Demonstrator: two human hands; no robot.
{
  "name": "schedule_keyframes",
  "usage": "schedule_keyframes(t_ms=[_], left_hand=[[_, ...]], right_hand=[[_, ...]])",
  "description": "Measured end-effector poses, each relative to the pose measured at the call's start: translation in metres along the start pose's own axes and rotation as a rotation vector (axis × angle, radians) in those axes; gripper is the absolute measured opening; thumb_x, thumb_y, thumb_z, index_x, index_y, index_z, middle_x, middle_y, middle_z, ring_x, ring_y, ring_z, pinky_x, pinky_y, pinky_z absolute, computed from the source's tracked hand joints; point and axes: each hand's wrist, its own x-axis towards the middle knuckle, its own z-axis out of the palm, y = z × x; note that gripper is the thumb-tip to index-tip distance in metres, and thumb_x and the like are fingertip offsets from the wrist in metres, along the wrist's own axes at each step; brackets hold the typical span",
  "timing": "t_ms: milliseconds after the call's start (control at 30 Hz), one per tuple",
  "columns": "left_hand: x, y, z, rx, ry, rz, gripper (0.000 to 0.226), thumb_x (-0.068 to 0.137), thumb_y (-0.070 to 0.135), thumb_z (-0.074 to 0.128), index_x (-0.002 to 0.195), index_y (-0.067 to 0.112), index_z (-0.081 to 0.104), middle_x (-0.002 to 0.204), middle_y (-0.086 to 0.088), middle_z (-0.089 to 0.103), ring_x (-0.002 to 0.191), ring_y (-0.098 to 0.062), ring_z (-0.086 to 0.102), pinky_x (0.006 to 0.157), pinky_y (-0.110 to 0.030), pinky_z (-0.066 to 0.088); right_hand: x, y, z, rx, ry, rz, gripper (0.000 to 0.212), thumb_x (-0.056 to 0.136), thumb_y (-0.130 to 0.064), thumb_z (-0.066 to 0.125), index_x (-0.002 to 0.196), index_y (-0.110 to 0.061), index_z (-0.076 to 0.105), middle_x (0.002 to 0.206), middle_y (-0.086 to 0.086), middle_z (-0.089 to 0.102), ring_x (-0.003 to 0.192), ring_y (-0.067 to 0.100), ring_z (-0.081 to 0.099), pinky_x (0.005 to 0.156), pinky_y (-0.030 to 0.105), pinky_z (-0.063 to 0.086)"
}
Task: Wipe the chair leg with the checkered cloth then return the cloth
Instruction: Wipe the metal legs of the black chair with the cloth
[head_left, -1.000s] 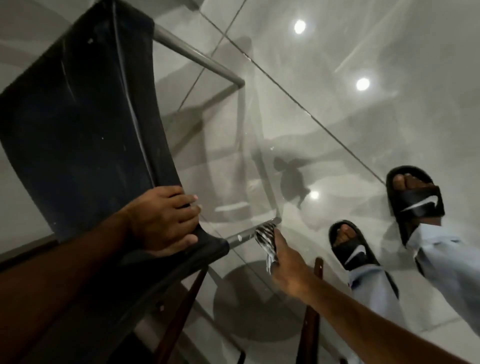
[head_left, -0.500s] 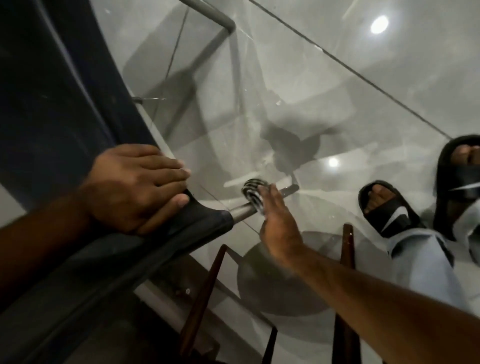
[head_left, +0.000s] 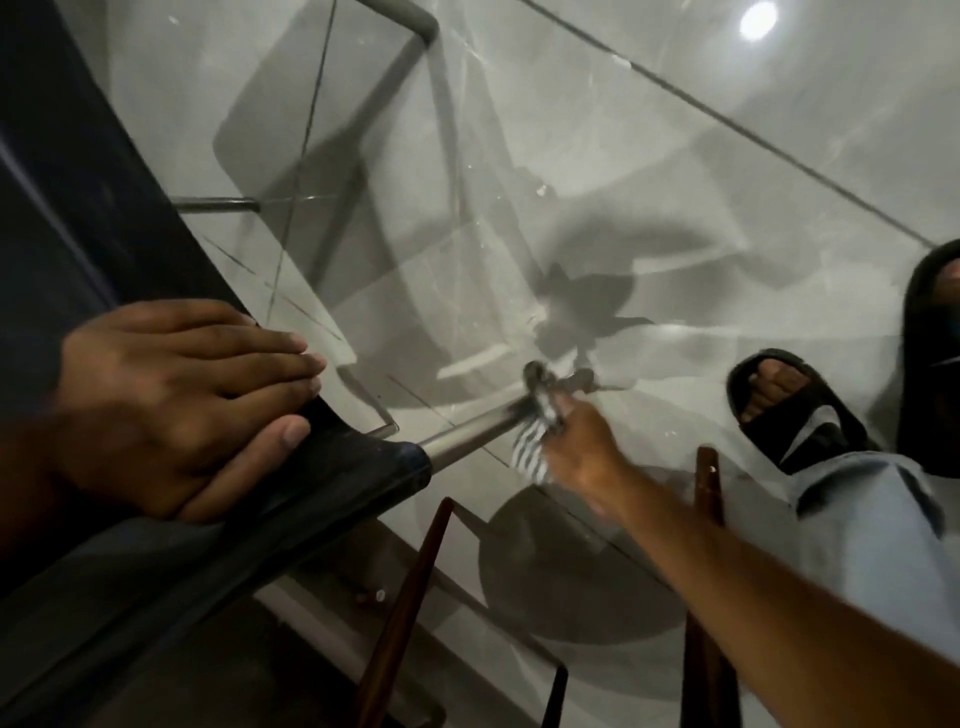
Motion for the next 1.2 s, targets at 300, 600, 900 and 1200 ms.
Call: schedule_keyframes(t_ms=[300, 600, 900, 1200], left_hand=[[0.02, 0.013, -0.021, 0.089, 0.061, 0.141, 0.052, 0.101, 0.033, 0.038, 0.098, 0.007, 0.082, 0.105, -0.013, 0.081, 0.1, -0.031, 0.077, 0.086, -0.048, 0.062], [0.004, 0.001, 0.002, 0.056, 0.06, 0.085, 0.049, 0.099, 0.036, 0.039, 0.11, 0.007, 0.078, 0.12, -0.011, 0.076, 0.118, -0.033, 0.068, 0.094, -0.053, 0.054], [0.016, 0.01, -0.015, 0.107, 0.129, 0.141, 0.047, 0.097, 0.034, 0.042, 0.095, 0.011, 0.082, 0.103, -0.01, 0.083, 0.098, -0.027, 0.078, 0.09, -0.038, 0.056], [0.06, 0.069, -0.084, 0.01, -0.492, -0.287, 0.05, 0.102, 0.05, 0.027, 0.12, 0.019, 0.062, 0.128, -0.006, 0.069, 0.112, -0.028, 0.066, 0.095, -0.041, 0.052]], right_hand=[[-0.02, -0.09, 0.026, -1.117, -0.133, -0.371, 0.012, 0.086, -0.012, 0.063, 0.098, -0.012, 0.065, 0.079, 0.002, 0.063, 0.069, 0.018, 0.06, 0.068, 0.034, 0.054], [0.091, 0.01, -0.049, -0.528, 0.005, 0.02, 0.05, 0.093, -0.002, 0.052, 0.141, -0.01, 0.041, 0.117, 0.019, 0.062, 0.101, 0.031, 0.062, 0.085, 0.039, 0.053], [-0.088, -0.052, 0.016, 0.006, -0.272, -0.147, 0.068, 0.09, 0.009, 0.047, 0.136, -0.04, 0.046, 0.102, 0.002, 0.072, 0.084, 0.021, 0.074, 0.071, 0.039, 0.064], [-0.248, -0.148, -0.061, -0.182, -0.053, -0.243, 0.065, 0.084, 0.011, 0.044, 0.126, -0.038, 0.051, 0.097, 0.014, 0.069, 0.075, 0.026, 0.07, 0.061, 0.037, 0.055]])
